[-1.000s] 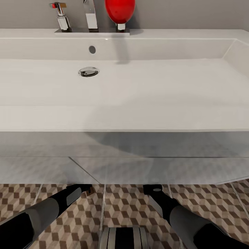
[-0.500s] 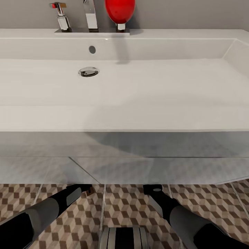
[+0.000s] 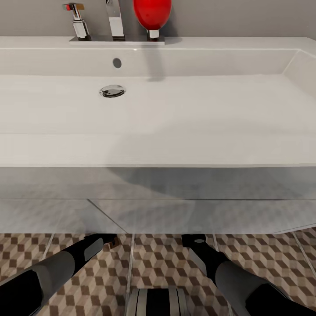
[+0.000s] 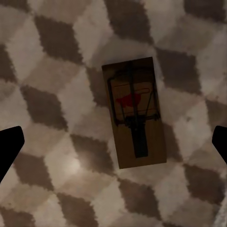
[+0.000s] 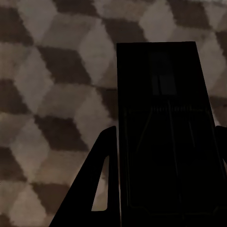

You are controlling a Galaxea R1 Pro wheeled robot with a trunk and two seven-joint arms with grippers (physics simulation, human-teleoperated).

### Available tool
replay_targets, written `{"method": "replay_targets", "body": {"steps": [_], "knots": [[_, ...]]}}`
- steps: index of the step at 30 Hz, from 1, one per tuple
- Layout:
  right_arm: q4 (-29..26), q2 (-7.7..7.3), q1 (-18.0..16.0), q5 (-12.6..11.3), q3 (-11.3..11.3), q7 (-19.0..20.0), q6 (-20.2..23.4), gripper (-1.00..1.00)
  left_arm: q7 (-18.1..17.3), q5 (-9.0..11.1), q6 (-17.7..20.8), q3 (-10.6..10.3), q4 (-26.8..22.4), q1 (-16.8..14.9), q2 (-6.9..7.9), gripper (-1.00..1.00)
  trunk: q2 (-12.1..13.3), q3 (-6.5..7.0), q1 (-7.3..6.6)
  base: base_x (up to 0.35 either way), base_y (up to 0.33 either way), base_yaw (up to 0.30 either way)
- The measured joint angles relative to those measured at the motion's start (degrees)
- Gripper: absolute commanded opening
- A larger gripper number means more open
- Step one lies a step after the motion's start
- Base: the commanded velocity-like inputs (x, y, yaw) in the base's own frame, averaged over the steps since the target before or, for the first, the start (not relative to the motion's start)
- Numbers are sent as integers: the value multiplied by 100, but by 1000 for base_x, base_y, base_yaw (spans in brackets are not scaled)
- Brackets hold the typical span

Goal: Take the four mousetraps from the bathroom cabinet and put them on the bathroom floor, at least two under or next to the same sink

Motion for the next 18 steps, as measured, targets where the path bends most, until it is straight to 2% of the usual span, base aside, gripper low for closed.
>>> {"method": "replay_targets", "body": {"steps": [18], "knots": [[9,-3,0,-15,0,-8,-70,-100,0,0,0,1,0,0,0,100,0,0,0,0,0,0]]}}
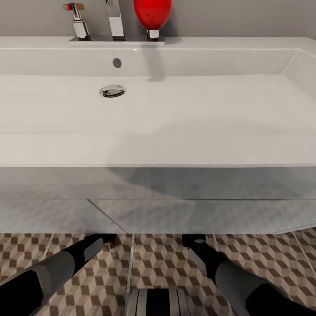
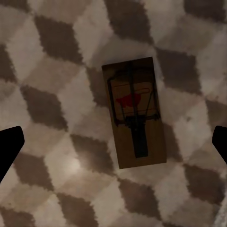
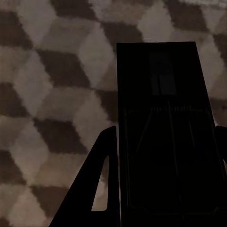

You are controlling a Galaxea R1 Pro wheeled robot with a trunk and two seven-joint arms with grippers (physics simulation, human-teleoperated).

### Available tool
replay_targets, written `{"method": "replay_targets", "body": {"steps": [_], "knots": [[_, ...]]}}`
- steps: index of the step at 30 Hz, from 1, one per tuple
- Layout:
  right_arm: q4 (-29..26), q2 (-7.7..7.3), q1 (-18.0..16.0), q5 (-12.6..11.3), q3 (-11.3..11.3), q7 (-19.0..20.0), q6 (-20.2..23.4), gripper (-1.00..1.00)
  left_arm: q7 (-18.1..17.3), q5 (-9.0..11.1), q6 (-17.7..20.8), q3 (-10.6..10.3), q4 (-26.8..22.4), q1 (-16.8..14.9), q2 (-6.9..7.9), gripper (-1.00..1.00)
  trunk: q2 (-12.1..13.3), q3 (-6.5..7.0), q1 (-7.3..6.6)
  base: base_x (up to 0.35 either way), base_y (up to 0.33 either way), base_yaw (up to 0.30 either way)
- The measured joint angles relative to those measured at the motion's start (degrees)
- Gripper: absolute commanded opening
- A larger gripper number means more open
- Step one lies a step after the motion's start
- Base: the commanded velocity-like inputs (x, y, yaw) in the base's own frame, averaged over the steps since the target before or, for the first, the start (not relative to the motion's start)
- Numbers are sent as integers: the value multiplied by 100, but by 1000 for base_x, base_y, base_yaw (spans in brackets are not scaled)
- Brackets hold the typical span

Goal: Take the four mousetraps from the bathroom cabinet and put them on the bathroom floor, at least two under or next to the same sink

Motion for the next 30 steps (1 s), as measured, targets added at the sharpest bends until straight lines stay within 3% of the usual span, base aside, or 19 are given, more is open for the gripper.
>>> {"method": "replay_targets", "body": {"steps": [30], "knots": [[-16,-7,0,30,1,8,-18,-100,0,0,0,-1,0,0,0,100,0,0,0,0,0,0]]}}
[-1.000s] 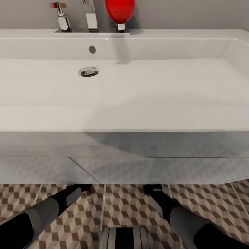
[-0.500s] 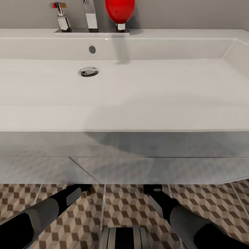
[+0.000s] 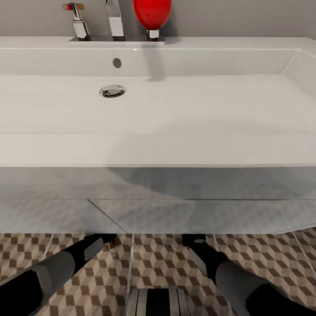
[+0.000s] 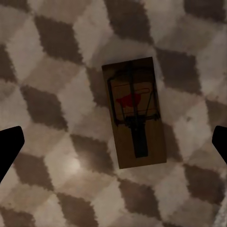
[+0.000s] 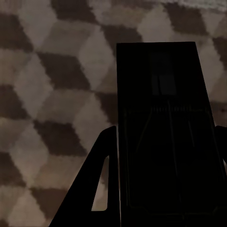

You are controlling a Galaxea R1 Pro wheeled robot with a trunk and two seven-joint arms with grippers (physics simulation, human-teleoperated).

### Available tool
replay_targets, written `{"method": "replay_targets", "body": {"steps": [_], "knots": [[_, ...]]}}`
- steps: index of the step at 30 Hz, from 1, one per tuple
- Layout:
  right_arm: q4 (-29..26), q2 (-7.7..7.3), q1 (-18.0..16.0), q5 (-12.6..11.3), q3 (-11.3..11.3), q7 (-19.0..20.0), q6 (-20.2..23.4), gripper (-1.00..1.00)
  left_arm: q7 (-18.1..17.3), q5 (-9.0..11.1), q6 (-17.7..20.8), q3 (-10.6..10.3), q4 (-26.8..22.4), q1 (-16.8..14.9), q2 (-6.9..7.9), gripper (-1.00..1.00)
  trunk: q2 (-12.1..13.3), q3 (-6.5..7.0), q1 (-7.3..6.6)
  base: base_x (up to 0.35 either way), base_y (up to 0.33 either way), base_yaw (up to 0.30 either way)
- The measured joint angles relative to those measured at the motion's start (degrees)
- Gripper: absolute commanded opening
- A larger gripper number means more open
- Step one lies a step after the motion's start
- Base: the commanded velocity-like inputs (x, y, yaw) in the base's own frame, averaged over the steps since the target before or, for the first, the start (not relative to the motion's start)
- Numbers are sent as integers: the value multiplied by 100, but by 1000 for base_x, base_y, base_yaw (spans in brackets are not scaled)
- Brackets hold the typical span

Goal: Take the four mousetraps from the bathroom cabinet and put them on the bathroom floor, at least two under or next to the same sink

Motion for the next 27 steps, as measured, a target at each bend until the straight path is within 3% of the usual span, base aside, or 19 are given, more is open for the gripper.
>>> {"method": "replay_targets", "body": {"steps": [27], "knots": [[-2,-1,0,-13,-2,0,0,-100,-9,5,-29,20,-2,-83,1,100,0,-82,-1,0,0,0]]}}
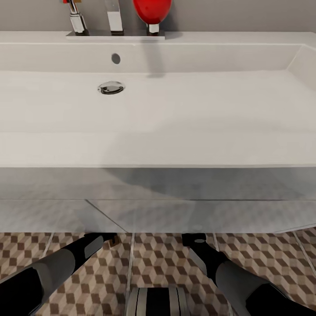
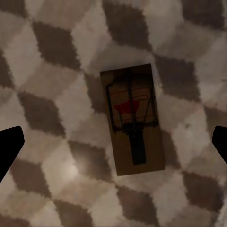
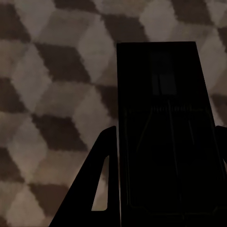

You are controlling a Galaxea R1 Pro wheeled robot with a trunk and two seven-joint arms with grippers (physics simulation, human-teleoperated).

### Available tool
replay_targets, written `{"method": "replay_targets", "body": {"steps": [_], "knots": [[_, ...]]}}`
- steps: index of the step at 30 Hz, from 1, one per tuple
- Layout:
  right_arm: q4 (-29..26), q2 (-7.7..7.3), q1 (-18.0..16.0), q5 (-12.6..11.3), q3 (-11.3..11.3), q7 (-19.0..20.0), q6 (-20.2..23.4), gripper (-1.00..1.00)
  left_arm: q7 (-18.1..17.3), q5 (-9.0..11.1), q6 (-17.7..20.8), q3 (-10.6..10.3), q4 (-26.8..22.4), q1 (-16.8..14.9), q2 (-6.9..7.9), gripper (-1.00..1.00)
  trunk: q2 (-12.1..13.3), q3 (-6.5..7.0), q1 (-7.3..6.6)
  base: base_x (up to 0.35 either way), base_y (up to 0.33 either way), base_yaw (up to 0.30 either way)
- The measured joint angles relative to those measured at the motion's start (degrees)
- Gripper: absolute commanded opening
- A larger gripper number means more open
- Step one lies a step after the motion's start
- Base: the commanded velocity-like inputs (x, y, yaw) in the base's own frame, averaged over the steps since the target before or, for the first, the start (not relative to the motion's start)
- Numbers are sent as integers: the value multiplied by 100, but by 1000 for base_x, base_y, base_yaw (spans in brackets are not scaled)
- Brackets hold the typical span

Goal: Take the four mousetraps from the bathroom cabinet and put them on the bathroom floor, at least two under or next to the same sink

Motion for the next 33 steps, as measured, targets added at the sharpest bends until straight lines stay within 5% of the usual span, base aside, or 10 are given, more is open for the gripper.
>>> {"method": "replay_targets", "body": {"steps": [33], "knots": [[-44,-9,0,7,0,0,-17,-100,7,-24,18,6,-3,-42,-1,100,0,-204,-1,0,0,0]]}}
